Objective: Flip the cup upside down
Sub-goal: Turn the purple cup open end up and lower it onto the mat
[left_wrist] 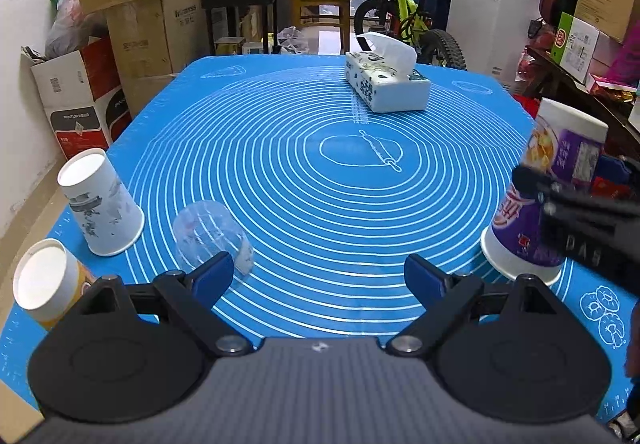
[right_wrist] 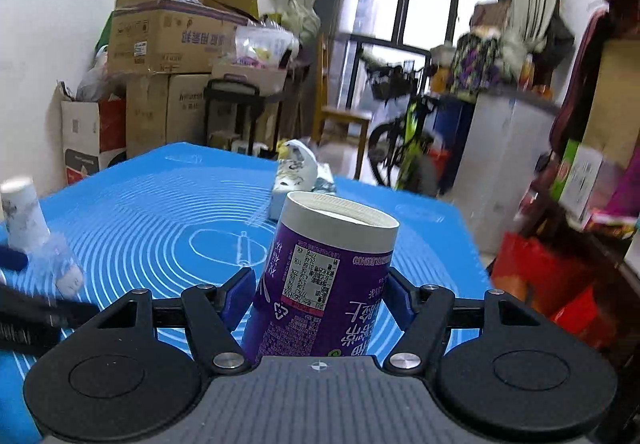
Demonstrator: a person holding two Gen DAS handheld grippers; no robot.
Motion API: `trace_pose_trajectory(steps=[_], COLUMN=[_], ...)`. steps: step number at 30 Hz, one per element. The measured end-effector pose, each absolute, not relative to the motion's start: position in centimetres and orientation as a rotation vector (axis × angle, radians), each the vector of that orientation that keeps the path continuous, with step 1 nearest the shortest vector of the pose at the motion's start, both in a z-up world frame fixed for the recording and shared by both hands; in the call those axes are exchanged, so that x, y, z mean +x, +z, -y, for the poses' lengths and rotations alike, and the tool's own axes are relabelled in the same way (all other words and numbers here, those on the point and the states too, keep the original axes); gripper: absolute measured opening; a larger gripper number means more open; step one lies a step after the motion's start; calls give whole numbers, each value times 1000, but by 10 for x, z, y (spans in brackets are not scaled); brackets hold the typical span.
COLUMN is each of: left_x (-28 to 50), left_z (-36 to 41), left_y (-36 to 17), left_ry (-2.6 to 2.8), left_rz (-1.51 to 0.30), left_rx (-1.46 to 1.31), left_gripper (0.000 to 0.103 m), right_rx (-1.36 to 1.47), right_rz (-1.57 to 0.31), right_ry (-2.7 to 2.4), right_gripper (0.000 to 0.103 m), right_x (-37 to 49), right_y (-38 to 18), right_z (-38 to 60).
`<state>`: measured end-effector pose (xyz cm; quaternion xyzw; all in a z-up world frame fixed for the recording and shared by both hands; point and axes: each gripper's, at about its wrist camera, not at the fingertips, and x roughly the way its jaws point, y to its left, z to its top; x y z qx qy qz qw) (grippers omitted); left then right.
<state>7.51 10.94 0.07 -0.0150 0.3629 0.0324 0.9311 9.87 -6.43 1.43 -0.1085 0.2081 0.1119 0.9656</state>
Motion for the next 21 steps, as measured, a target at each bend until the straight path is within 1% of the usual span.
trace_pose_trajectory(steps=[5, 9, 21], left_x=[73, 71, 62], left_z=[-104, -99, -89], left_y=[-1, -3, -4], left_ry=[52, 36, 20], left_rz=[-745, -747, -747], left_rx=[-32, -29, -25], left_gripper=[92, 92, 92], right_rx=[-270, -296, -180], right_rz=[-387, -369, -429], right_ry=[225, 232, 237], right_gripper=[71, 71, 72], right_x=[81, 74, 65], right_y=[-3, -6, -2], right_z=[69, 69, 89])
